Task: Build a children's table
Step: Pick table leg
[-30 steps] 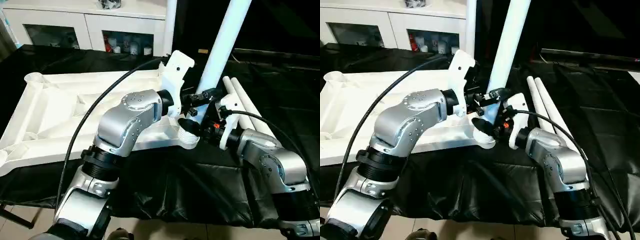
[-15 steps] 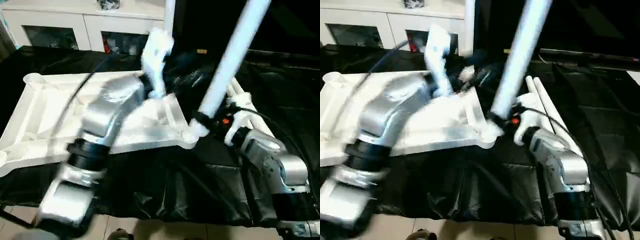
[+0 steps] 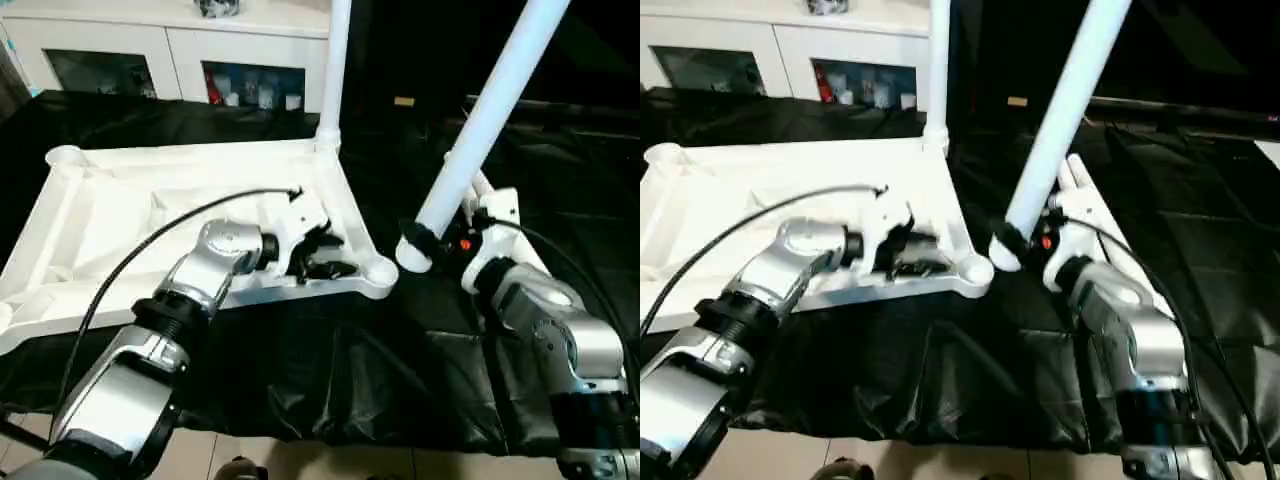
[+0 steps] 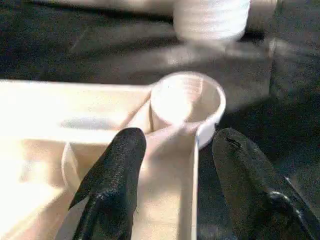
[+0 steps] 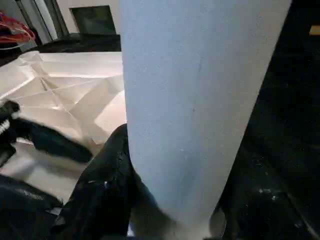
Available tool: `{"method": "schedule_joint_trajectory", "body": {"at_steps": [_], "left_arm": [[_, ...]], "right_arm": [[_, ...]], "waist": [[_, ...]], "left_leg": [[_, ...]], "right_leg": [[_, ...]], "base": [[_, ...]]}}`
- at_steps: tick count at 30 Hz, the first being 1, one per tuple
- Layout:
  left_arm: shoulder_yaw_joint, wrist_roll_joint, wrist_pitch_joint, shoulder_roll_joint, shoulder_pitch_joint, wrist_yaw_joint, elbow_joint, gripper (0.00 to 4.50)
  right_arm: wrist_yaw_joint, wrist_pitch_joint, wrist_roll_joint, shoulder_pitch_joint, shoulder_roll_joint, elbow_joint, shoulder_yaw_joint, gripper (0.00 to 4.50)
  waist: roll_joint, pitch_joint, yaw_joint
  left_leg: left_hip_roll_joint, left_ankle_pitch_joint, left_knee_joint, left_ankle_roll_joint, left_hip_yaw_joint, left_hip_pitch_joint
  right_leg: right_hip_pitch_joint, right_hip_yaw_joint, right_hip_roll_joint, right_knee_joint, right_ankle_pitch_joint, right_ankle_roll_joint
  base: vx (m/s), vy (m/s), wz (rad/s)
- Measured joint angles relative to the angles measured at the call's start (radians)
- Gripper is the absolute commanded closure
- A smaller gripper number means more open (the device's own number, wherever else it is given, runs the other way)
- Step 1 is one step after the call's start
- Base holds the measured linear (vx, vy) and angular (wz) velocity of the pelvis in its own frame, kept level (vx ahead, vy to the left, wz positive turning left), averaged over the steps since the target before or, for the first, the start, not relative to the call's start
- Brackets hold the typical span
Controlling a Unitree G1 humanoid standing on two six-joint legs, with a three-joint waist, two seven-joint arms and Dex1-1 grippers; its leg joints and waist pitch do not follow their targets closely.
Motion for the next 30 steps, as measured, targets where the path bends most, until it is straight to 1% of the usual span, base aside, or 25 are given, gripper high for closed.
{"method": "schedule_joint_trajectory", "body": {"at_steps": [2, 3, 4, 5, 6, 7, 8, 9, 10, 12, 14, 17, 19, 20, 22, 28, 30], "left_arm": [[0.009, -0.004, 0.0, -0.005, -0.007, 0.002, 0.016, 2.39], [0.034, -0.019, 0.003, -0.022, -0.021, 0.007, 0.04, 2.39], [0.07, -0.046, 0.013, -0.04, -0.041, 0.023, 0.063, 2.66], [0.139, -0.091, 0.033, -0.07, -0.085, 0.073, 0.098, 2.66], [0.188, -0.121, 0.044, -0.086, -0.127, 0.121, 0.114, 2.78], [0.233, -0.144, 0.051, -0.098, -0.17, 0.169, 0.117, 2.78], [0.277, -0.169, 0.061, -0.111, -0.228, 0.227, 0.115, 2.78], [0.296, -0.182, 0.064, -0.118, -0.263, 0.254, 0.107, 2.78], [0.303, -0.186, 0.069, -0.133, -0.285, 0.28, 0.09, 2.78], [0.312, -0.198, 0.09, -0.176, -0.303, 0.306, 0.039, 2.78], [0.3, -0.2, 0.112, -0.224, -0.297, 0.307, 0.019, 2.78], [0.273, -0.217, 0.166, -0.267, -0.271, 0.27, -0.072, 2.78], [0.26, -0.232, 0.192, -0.267, -0.263, 0.245, -0.134, 2.78], [0.25, -0.245, 0.212, -0.261, -0.25, 0.224, -0.186, 2.78], [0.236, -0.268, 0.23, -0.257, -0.227, 0.187, -0.247, 2.78], [0.231, -0.277, 0.245, -0.239, -0.169, 0.125, -0.322, 2.78], [0.228, -0.27, 0.253, -0.239, -0.16, 0.145, -0.33, 2.78]], "right_arm": [[0.0, 0.0, 0.001, 0.005, 0.0, -0.014, -0.002, 2.59], [0.003, 0.0, 0.004, 0.012, -0.001, -0.022, -0.005, 2.59], [0.008, 0.0, 0.01, 0.02, -0.001, -0.031, -0.005, 2.59], [0.02, 0.0, 0.016, 0.032, -0.002, -0.046, -0.003, 2.59], [0.031, 0.0, 0.018, 0.038, -0.003, -0.053, 0.003, 2.59], [0.039, 0.001, 0.022, 0.044, -0.003, -0.061, 0.006, 2.59], [0.048, 0.001, 0.023, 0.047, -0.005, -0.068, 0.01, 2.59], [0.05, 0.001, 0.022, 0.047, -0.006, -0.073, 0.015, 2.59], [0.053, 0.001, 0.021, 0.046, -0.008, -0.074, 0.019, 2.59], [0.054, 0.001, 0.012, 0.046, -0.01, -0.073, 0.026, 2.59], [0.053, 0.001, 0.009, 0.038, -0.01, -0.071, 0.04, 2.59], [0.054, 0.001, 0.0, 0.036, -0.01, -0.068, 0.044, 2.59], [0.054, 0.001, -0.001, 0.036, -0.011, -0.066, 0.043, 2.59], [0.055, -0.002, -0.001, 0.036, -0.011, -0.065, 0.043, 2.59], [0.054, -0.002, -0.002, 0.036, -0.012, -0.063, 0.043, 2.59], [0.054, -0.002, -0.009, 0.036, -0.012, -0.058, 0.045, 2.59], [0.052, -0.002, -0.01, 0.036, -0.012, -0.053, 0.045, 2.59]], "waist": [[0.0, 0.0, 0.0], [0.0, 0.0, 0.001], [0.0, 0.0, 0.004], [-0.001, 0.0, 0.008], [-0.001, 0.001, 0.007], [-0.001, 0.001, 0.007], [-0.001, 0.0, 0.006], [0.0, 0.0, 0.005], [0.0, 0.0, 0.004], [0.0, 0.0, 0.004], [0.0, 0.0, 0.004], [0.0, 0.0, 0.002], [0.0, 0.0, 0.0], [0.0, 0.0, -0.002], [0.0, 0.0, -0.002], [0.0, 0.0, -0.001], [0.0, 0.0, -0.001]], "left_leg": [[0.0, 0.0, 0.0, 0.0, 0.0, 0.001], [0.0, 0.0, 0.0, 0.0, 0.0, 0.0], [0.0, 0.0, 0.0, 0.0, 0.0, 0.0], [0.0, 0.0, 0.0, 0.0, 0.0, 0.0], [0.0, 0.0, 0.0, 0.0, 0.0, 0.0], [0.0, 0.0, 0.0, 0.0, 0.001, 0.0], [-0.001, 0.0, 0.0, 0.0, 0.0, 0.0], [-0.001, 0.0, 0.0, 0.0, 0.001, 0.002], [-0.001, 0.0, 0.0, 0.0, 0.001, 0.004], [-0.001, 0.0, 0.0, 0.0, 0.001, 0.005], [-0.001, 0.0, 0.0, 0.0, 0.001, 0.003], [0.0, 0.0, 0.0, 0.0, 0.001, 0.0], [0.0, 0.0, 0.0, 0.0, 0.001, 0.0], [0.0, 0.0, 0.0, 0.0, 0.001, 0.0], [0.0, 0.0, 0.0, 0.0, 0.001, 0.0], [0.0, 0.0, 0.0, 0.0, 0.001, 0.0], [0.0, 0.0, 0.0, 0.0, 0.001, 0.0]], "right_leg": [[0.0, 0.0, 0.0, 0.0, 0.0, 0.0], [0.0, 0.0, 0.0, 0.0, 0.0, -0.001], [0.0, 0.0, 0.0, 0.0, 0.0, -0.001], [0.001, 0.0, -0.001, 0.001, 0.001, -0.001], [0.001, 0.0, -0.001, 0.001, 0.001, -0.002], [0.001, 0.0, -0.001, 0.0, 0.002, -0.003], [0.002, 0.0, -0.001, 0.0, 0.002, -0.003], [0.003, 0.0, -0.002, 0.0, 0.002, -0.003], [0.004, 0.0, -0.002, 0.0, 0.001, -0.002], [0.005, 0.0, -0.002, 0.0, 0.001, -0.001], [0.004, -0.001, -0.002, 0.0, 0.0, -0.001], [0.001, -0.001, -0.001, 0.0, 0.001, -0.001], [0.0, -0.001, -0.001, 0.0, 0.001, -0.001], [0.0, -0.001, -0.001, 0.0, 0.001, -0.001], [0.0, -0.001, -0.001, 0.0, 0.001, -0.001], [0.001, -0.001, -0.001, 0.0, 0.001, -0.001], [0.001, -0.001, -0.001, 0.0, 0.0, 0.0]], "base": [[0.0, 0.0, 0.0], [0.0, 0.0, 0.0], [0.0, 0.0, 0.0], [0.0, 0.0, 0.0], [0.0, 0.0, 0.0], [0.0, 0.0, 0.0], [0.0, 0.0, 0.0], [0.0, 0.0, 0.0], [0.0, 0.0, 0.0], [0.0, 0.0, 0.0], [0.0, 0.0, 0.0], [0.0, 0.0, 0.0], [0.0, 0.0, 0.0], [0.0, 0.0, 0.0], [0.0, 0.0, 0.0], [0.0, 0.0, 0.0], [0.0, 0.0, 0.0]]}}
